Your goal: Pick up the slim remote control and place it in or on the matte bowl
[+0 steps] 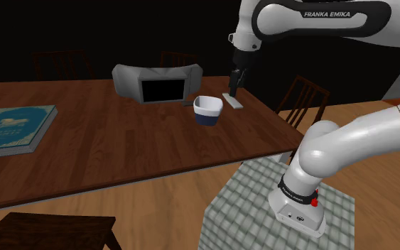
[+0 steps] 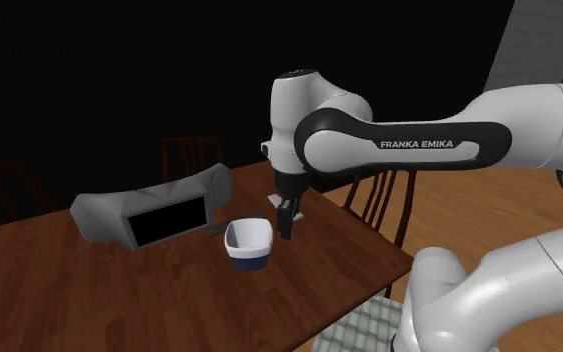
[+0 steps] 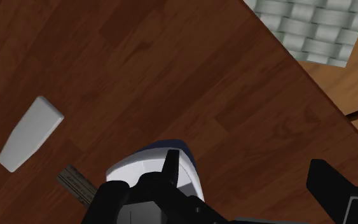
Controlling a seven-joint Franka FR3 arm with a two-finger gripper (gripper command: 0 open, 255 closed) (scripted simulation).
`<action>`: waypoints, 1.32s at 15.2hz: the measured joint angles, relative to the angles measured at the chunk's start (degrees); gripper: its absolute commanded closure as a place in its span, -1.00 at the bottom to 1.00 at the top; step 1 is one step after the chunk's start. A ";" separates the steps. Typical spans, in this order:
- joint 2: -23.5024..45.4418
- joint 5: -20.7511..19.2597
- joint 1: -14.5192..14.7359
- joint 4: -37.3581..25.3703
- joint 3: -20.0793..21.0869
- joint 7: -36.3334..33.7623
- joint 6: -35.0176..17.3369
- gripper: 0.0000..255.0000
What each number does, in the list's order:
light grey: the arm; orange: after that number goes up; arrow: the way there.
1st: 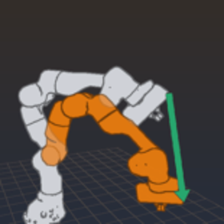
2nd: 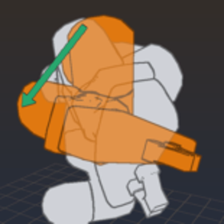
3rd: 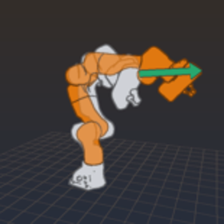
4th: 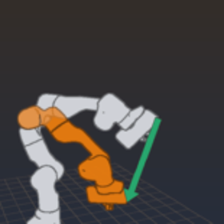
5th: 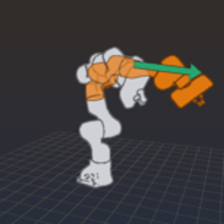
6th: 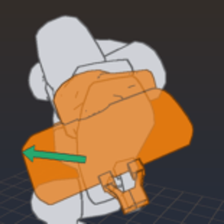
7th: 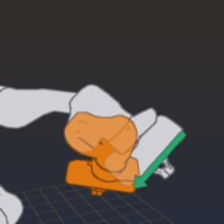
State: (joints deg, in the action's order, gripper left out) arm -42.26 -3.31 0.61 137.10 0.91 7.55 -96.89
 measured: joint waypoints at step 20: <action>31.15 -1.10 -9.61 -12.79 -11.41 -1.71 -17.59 -1.00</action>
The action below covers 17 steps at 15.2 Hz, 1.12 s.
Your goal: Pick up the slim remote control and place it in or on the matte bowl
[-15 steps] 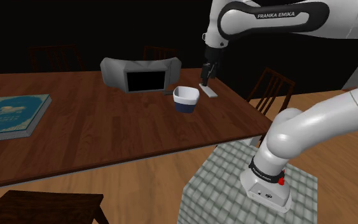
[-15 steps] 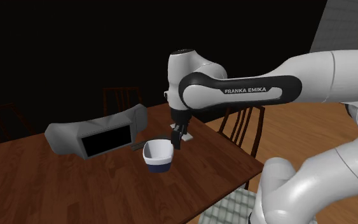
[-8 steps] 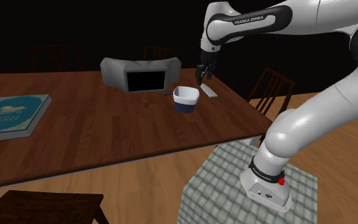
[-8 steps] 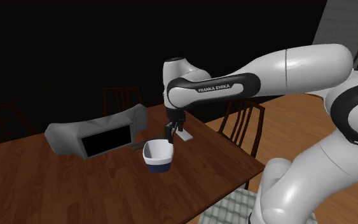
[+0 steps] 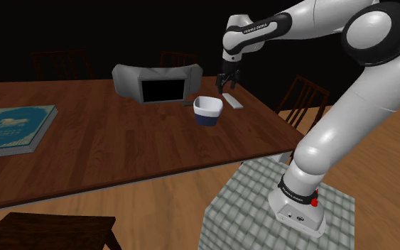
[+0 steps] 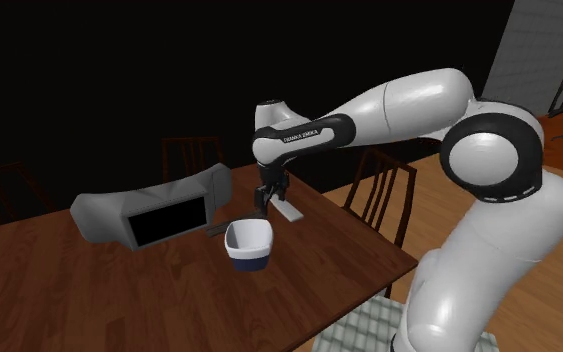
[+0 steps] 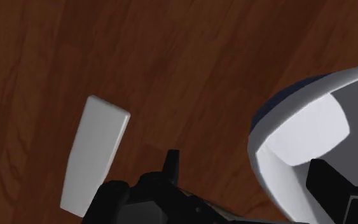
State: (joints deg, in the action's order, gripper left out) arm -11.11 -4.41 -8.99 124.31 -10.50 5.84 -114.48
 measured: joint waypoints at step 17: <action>31.20 10.73 -10.14 -23.95 -7.76 2.14 -4.68 -1.00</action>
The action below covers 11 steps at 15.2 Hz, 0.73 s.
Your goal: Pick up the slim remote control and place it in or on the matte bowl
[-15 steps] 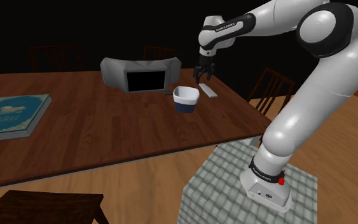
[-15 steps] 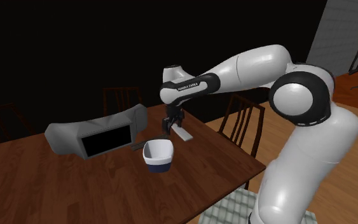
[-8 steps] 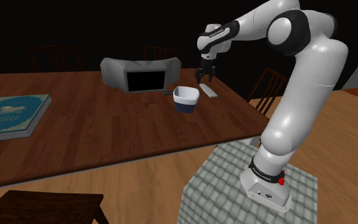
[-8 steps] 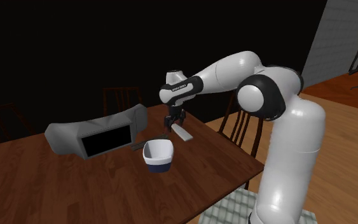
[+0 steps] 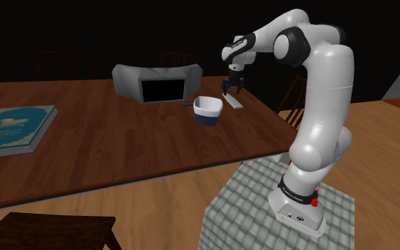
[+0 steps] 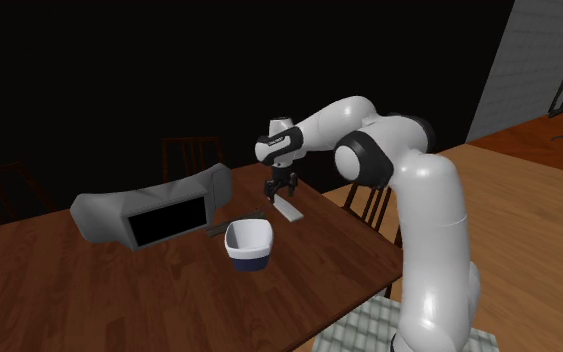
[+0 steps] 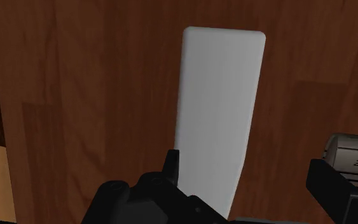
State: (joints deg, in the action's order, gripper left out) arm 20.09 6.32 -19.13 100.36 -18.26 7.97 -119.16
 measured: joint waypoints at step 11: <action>6.34 2.62 -2.07 -1.78 0.12 0.54 -3.93 -1.00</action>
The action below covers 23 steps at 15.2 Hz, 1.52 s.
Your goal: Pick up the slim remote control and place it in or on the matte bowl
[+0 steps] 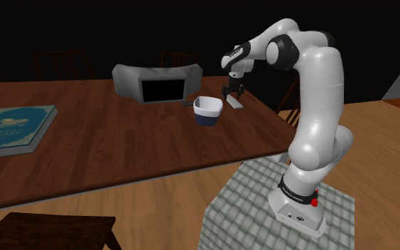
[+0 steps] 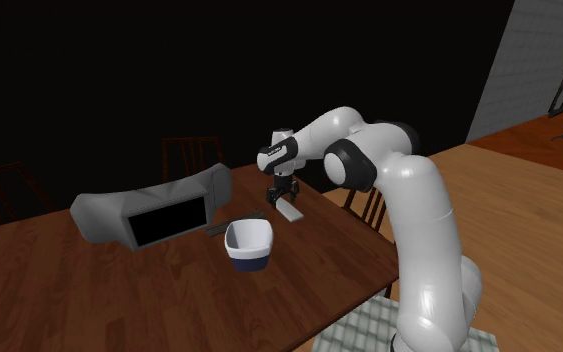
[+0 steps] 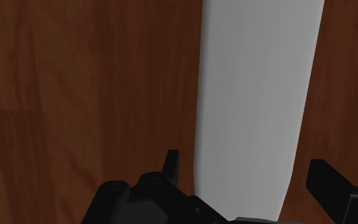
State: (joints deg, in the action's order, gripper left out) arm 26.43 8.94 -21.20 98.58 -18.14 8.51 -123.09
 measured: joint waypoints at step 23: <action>-1.89 -0.76 0.23 -1.71 -0.39 -0.47 3.48 1.00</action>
State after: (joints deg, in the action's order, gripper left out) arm 24.53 8.18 -20.98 96.87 -18.53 8.04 -119.61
